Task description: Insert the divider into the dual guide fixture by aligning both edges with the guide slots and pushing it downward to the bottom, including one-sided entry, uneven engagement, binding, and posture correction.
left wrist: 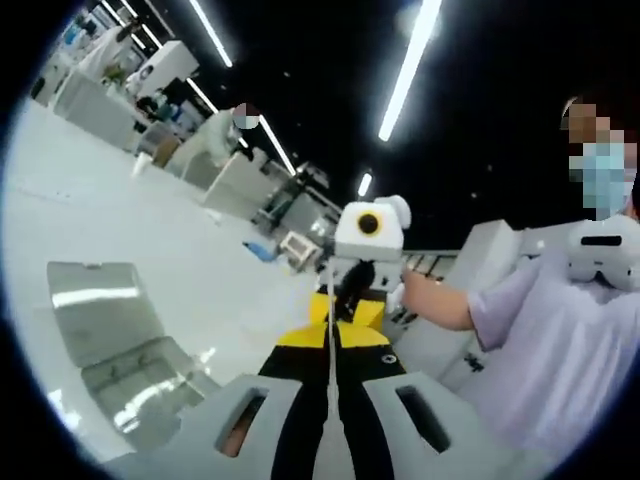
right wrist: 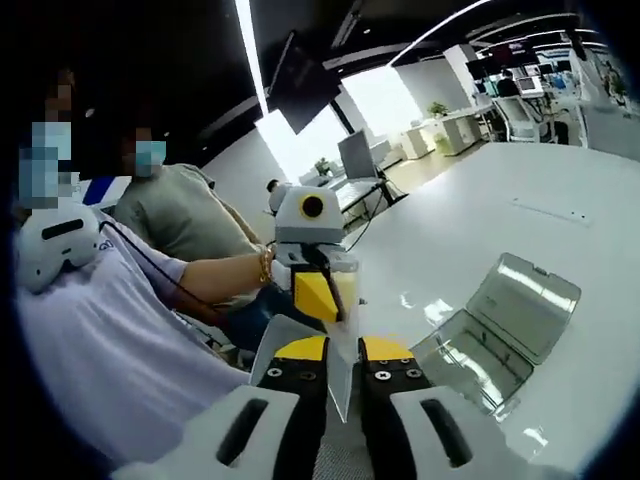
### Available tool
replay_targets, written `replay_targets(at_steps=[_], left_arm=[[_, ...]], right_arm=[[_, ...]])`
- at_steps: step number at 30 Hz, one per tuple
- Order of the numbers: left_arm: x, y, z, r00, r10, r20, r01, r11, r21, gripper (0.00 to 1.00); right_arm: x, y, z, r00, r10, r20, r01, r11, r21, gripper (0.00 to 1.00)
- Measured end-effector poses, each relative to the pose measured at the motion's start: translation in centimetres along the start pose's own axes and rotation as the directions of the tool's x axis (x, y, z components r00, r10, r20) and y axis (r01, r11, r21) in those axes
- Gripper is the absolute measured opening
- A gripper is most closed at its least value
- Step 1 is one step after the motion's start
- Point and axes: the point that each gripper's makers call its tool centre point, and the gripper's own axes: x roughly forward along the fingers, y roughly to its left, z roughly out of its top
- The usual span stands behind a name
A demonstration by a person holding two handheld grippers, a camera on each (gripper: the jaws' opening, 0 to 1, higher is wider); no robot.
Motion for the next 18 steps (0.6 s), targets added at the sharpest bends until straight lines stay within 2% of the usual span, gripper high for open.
replay_targets(at_steps=[18], left_arm=[[0.00,-0.46,0.58,0.999,-0.022,0.028,0.022,1.000,-0.008,0.00]], right_arm=[[-0.02,0.52,0.31,0.998,0.039,0.048,-0.044,0.994,0.100,0.03]])
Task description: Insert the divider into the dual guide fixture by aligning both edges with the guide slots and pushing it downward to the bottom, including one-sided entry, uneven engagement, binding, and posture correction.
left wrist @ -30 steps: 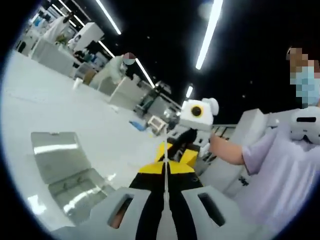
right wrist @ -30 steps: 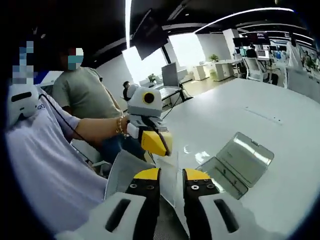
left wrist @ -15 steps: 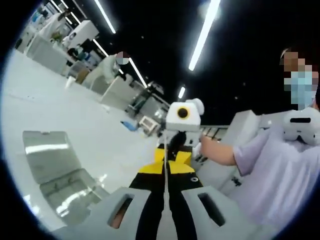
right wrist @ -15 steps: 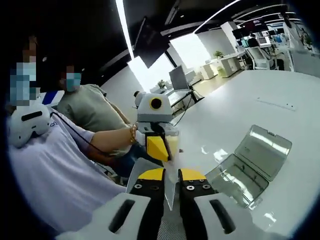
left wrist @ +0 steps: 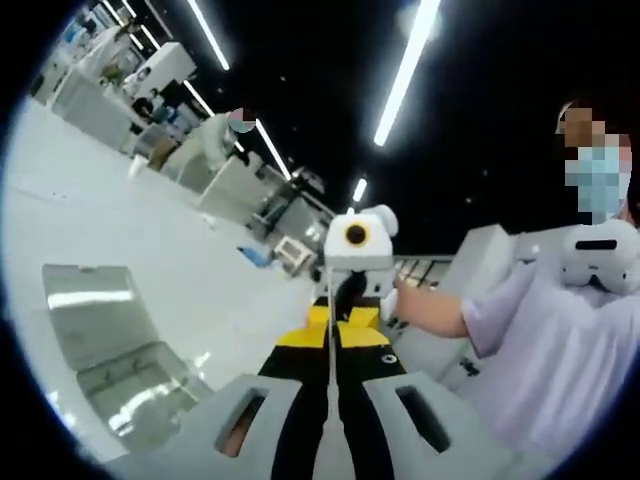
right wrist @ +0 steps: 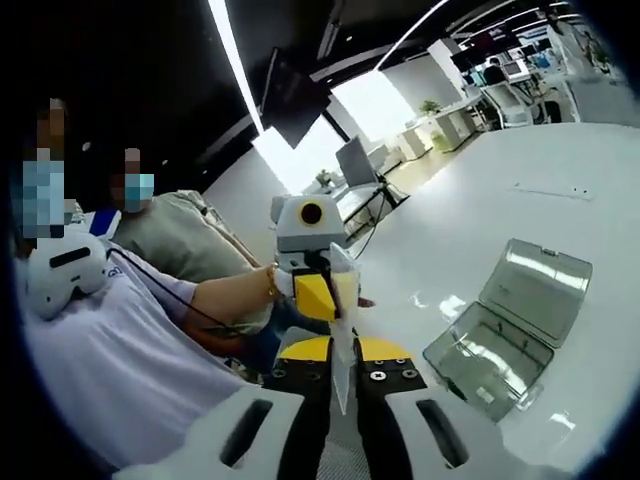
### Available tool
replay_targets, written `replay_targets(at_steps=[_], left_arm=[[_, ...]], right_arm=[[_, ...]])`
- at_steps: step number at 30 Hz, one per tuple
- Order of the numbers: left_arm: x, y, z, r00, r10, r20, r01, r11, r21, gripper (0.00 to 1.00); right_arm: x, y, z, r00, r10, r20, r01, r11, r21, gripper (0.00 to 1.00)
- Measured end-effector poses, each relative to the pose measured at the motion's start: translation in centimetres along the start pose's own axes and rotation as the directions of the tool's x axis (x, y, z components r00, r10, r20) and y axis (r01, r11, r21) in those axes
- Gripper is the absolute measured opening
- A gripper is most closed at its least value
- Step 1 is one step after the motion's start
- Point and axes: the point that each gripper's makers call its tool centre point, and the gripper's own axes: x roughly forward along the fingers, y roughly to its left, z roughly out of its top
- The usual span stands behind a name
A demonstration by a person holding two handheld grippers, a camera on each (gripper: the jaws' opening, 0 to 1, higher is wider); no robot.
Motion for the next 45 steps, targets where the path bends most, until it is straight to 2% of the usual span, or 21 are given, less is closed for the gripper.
replay_targets(at_steps=[6,10,14,17,22,26,29,31,32,33,34,35,36,37,38,40,41,42,43,45], left_arm=[[-0.1,0.0,0.4,1.000,-0.009,0.027,0.010,1.000,-0.015,0.00],[-0.1,0.1,0.4,0.999,-0.010,0.030,0.011,1.000,-0.009,0.01],[-0.3,0.5,0.5,0.999,0.001,0.039,-0.003,0.999,0.034,0.04],[-0.5,0.8,0.6,0.998,0.017,0.061,-0.021,0.998,0.066,0.11],[-1.1,0.9,0.7,0.998,0.017,0.065,-0.023,0.996,0.083,0.17],[-2.1,1.9,1.0,0.995,0.059,0.081,-0.068,0.992,0.110,0.26],[-3.2,2.9,1.5,0.985,0.125,0.118,-0.145,0.973,0.180,0.35],[-3.7,2.9,1.7,0.978,0.145,0.147,-0.174,0.963,0.207,0.41],[-4.2,2.9,1.3,0.977,0.167,0.135,-0.197,0.948,0.248,0.43],[-4.4,2.8,1.2,0.976,0.174,0.133,-0.205,0.938,0.280,0.45],[-4.6,2.6,1.1,0.973,0.181,0.143,-0.217,0.930,0.296,0.48],[-5.0,2.7,0.5,0.971,0.203,0.124,-0.233,0.918,0.320,0.48],[-5.4,2.6,0.3,0.967,0.219,0.129,-0.250,0.906,0.340,0.49],[-5.6,2.4,0.2,0.965,0.221,0.142,-0.258,0.902,0.346,0.50],[-6.0,2.4,-0.3,0.963,0.235,0.134,-0.269,0.889,0.370,0.51],[-6.5,2.1,-0.8,0.959,0.246,0.142,-0.282,0.885,0.371,0.54],[-7.0,2.2,-1.3,0.953,0.264,0.148,-0.301,0.875,0.379,0.55],[-7.3,2.2,-1.6,0.950,0.273,0.149,-0.310,0.871,0.381,0.57],[-7.8,2.3,-2.1,0.946,0.288,0.147,-0.323,0.867,0.380,0.57],[-8.7,2.6,-2.8,0.933,0.321,0.162,-0.360,0.849,0.387,0.60]], right_arm=[[-0.3,0.3,0.9,0.999,0.021,0.035,-0.024,0.997,0.067,0.01],[-0.2,0.4,0.9,1.000,0.014,0.019,-0.015,0.998,0.061,0.00],[-0.1,0.4,0.9,1.000,-0.007,0.005,0.007,0.999,0.041,0.00],[-0.2,0.1,1.0,1.000,-0.015,0.005,0.015,0.999,0.039,0.00],[-0.1,-0.2,0.8,0.999,-0.030,-0.010,0.031,0.999,0.038,0.00],[-0.2,-0.7,0.9,0.998,-0.056,-0.013,0.056,0.997,0.046,0.00],[-0.3,-1.3,0.8,0.996,-0.087,-0.024,0.089,0.994,0.068,0.00],[-0.2,-1.7,0.8,0.993,-0.115,-0.033,0.117,0.990,0.084,0.00],[-0.3,-2.0,0.7,0.989,-0.141,-0.045,0.145,0.984,0.101,0.00],[-0.2,-2.0,0.9,0.990,-0.138,-0.040,0.141,0.987,0.081,0.00],[-0.2,-2.0,0.9,0.988,-0.145,-0.045,0.148,0.985,0.093,0.00],[-0.3,-2.5,0.8,0.982,-0.179,-0.053,0.184,0.975,0.121,0.00],[-0.3,-2.6,1.0,0.981,-0.185,-0.051,0.189,0.976,0.106,0.00],[-0.4,-2.8,1.0,0.978,-0.201,-0.057,0.206,0.971,0.123,0.00],[-0.4,-3.3,1.0,0.971,-0.232,-0.061,0.238,0.961,0.137,0.00],[-0.5,-3.7,1.1,0.963,-0.263,-0.064,0.270,0.949,0.160,0.00],[-0.6,-4.2,1.0,0.954,-0.291,-0.077,0.300,0.937,0.177,0.00],[-0.6,-4.5,1.1,0.950,-0.305,-0.072,0.313,0.934,0.170,0.00],[-0.7,-4.9,0.9,0.938,-0.335,-0.089,0.347,0.913,0.214,0.00],[-0.4,-5.7,1.0,0.927,-0.365,-0.091,0.376,0.897,0.234,0.00]])
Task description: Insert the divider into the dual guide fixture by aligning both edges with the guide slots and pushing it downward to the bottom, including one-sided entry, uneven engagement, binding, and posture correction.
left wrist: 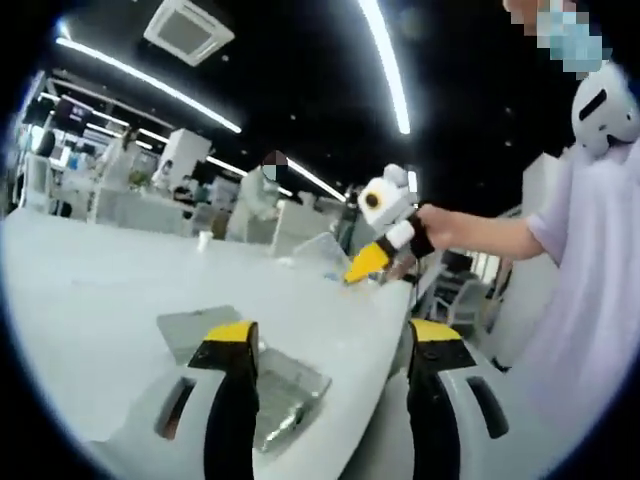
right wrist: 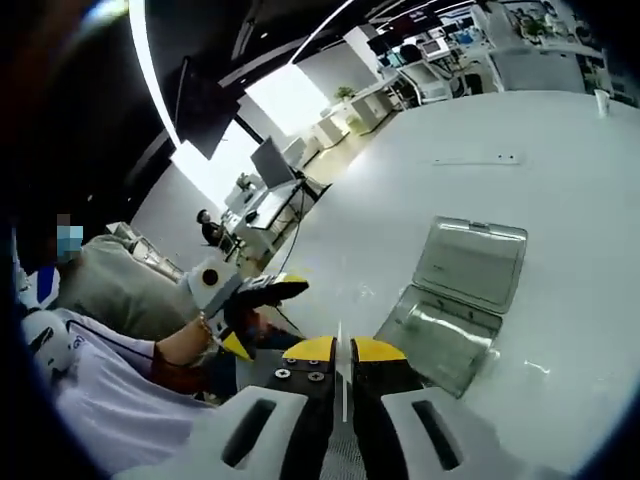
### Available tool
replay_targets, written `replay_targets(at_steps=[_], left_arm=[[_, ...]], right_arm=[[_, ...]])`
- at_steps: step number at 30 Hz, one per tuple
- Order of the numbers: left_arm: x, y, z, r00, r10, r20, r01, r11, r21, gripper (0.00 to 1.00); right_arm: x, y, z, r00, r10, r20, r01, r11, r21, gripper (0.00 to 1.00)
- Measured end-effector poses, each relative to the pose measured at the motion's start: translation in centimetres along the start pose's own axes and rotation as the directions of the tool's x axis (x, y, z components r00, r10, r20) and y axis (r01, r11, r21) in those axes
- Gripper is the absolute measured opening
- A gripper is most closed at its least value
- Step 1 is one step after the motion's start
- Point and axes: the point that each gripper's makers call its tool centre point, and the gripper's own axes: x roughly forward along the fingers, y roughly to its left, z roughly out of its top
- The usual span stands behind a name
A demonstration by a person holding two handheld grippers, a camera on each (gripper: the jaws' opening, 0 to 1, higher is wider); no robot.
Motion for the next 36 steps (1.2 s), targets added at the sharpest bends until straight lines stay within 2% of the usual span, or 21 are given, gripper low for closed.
replay_targets(at_steps=[4,7,8,9,11,18,19,24,36], left_arm=[[-1.3,0.2,-1.2,0.999,0.042,-0.016,-0.041,0.999,0.017,0.68],[-2.0,0.7,-1.4,0.997,0.071,-0.010,-0.070,0.997,0.016,0.68],[-2.3,0.9,-1.5,0.997,0.081,-0.010,-0.081,0.996,0.024,0.68],[-2.4,1.1,-1.4,0.996,0.092,-0.004,-0.092,0.995,0.032,0.69],[-2.8,1.3,-1.1,0.995,0.100,0.013,-0.101,0.995,0.023,0.69],[-3.6,1.3,0.3,0.994,0.083,0.068,-0.084,0.996,0.015,0.69],[-3.6,1.3,0.3,0.994,0.082,0.069,-0.083,0.996,0.016,0.70],[-4.1,1.5,0.2,0.995,0.072,0.072,-0.074,0.997,0.023,0.69],[-4.5,3.2,0.6,0.993,0.070,0.096,-0.071,0.997,0.006,0.69]], right_arm=[[0.9,-1.6,-0.5,0.994,-0.098,-0.051,0.102,0.991,0.083,0.00],[1.9,-2.8,-1.1,0.982,-0.161,-0.095,0.172,0.977,0.127,0.00],[2.3,-3.2,-1.6,0.974,-0.184,-0.132,0.204,0.967,0.151,0.00],[2.4,-3.4,-1.8,0.970,-0.197,-0.142,0.218,0.964,0.151,0.00],[3.1,-4.4,-2.3,0.951,-0.249,-0.186,0.278,0.948,0.152,0.00],[5.0,-6.2,-3.1,0.908,-0.324,-0.265,0.381,0.901,0.207,0.00],[5.1,-6.9,-3.2,0.894,-0.351,-0.278,0.413,0.887,0.208,0.00],[5.7,-8.7,-3.7,0.863,-0.386,-0.326,0.470,0.849,0.239,0.00],[7.0,-9.9,-4.5,0.812,-0.412,-0.412,0.542,0.795,0.273,0.00]])
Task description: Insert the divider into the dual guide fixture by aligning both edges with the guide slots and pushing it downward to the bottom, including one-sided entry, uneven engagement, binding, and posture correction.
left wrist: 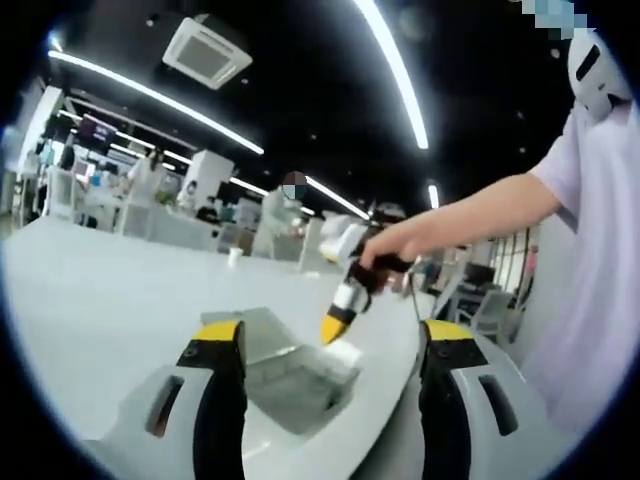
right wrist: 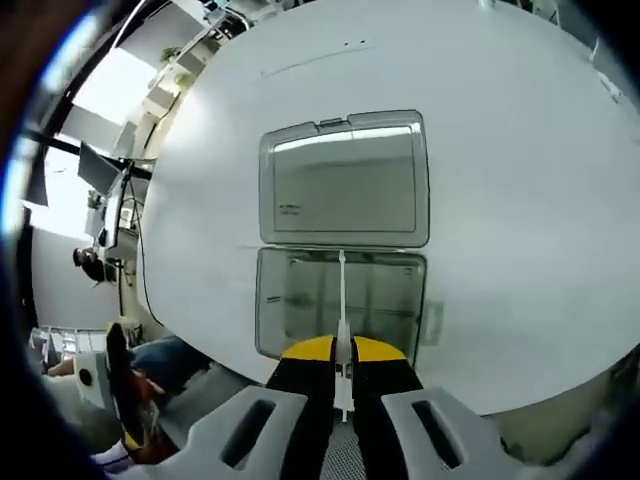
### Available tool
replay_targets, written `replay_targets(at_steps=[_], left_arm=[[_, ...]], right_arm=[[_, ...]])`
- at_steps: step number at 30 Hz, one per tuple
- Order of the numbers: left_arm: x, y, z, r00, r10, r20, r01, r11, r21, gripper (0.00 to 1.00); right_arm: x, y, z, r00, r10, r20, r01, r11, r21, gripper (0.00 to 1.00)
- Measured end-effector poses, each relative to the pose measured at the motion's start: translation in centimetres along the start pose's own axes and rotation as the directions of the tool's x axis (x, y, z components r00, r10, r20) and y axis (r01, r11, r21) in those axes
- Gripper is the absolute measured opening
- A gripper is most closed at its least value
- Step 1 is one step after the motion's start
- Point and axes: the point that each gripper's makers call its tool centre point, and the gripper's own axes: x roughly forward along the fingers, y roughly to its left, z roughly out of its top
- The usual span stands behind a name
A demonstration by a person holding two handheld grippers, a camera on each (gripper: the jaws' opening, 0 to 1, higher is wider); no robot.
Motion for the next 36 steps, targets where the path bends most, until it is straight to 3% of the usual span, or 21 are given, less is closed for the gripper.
replay_targets(at_steps=[8,18,36], left_arm=[[0.5,0.7,-0.1,1.000,-0.002,-0.005,0.002,1.000,-0.008,0.69],[1.2,0.8,-0.3,1.000,-0.013,-0.005,0.013,1.000,-0.017,0.68],[1.1,1.4,-0.4,1.000,-0.002,-0.010,0.001,1.000,-0.030,0.66]], right_arm=[[0.6,-0.9,0.2,0.997,-0.061,-0.049,0.063,0.997,0.038,0.00],[1.7,-0.9,-0.1,0.989,-0.107,-0.101,0.107,0.994,-0.007,0.00],[2.6,-1.3,0.0,0.984,-0.123,-0.130,0.127,0.992,0.017,0.00]])
